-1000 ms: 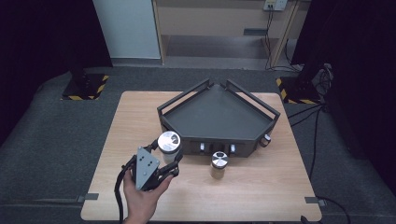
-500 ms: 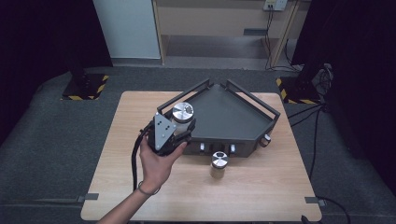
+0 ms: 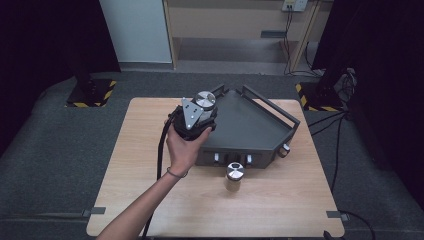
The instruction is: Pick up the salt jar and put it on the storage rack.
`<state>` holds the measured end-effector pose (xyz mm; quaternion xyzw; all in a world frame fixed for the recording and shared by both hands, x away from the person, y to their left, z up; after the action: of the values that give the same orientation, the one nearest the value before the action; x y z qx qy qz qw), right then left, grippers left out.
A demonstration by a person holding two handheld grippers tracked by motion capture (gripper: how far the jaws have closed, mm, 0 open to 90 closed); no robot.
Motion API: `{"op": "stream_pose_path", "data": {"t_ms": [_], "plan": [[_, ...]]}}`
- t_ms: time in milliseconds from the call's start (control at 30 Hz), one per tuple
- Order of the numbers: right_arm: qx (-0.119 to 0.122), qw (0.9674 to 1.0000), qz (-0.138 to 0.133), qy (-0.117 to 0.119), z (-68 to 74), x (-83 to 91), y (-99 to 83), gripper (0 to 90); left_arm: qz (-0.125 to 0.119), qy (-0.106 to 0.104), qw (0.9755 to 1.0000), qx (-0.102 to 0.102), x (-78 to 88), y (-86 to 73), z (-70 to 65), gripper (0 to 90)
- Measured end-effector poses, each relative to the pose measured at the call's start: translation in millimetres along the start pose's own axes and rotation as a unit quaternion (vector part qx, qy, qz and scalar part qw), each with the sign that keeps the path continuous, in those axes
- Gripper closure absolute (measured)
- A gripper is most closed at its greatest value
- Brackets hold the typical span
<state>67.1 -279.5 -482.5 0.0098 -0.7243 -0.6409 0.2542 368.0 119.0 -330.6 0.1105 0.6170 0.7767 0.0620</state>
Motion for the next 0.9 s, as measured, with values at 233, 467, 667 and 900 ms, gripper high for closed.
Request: {"op": "stream_pose_path", "data": {"t_ms": [233,467,667,900], "plan": [[0.000,1.0000,0.001,0.000,-0.5,-0.3,-0.2,6.1,0.023,0.006,0.9997,0.009,-25.6,-4.1,-5.9,30.4],[-0.001,1.0000,0.001,0.001,-0.4,-0.5,-0.3,6.1,0.050,0.015,0.9985,0.013,-46.6,-13.2,-8.0,30.4],[-0.001,1.0000,0.002,0.004,-0.8,-0.9,-0.2,6.0,0.073,0.023,0.9968,0.022,-62.4,-23.7,-8.2,30.4],[-0.001,1.0000,0.003,0.004,-1.0,-1.3,-0.3,6.1,0.089,0.031,0.9953,0.024,-73.7,-33.3,-7.5,30.3]]}}
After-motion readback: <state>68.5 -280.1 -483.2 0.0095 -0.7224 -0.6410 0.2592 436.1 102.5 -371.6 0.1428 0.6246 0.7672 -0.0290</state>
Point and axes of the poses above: each handheld gripper's, and its own axes: x roughly backward along the jaws, y roughly out of its top, z roughly to its left, the point moved 7 cm from there along -x, roughly forward along the jaws, and after that the axes turned 11 degrees about y, right-handed, at the moved point
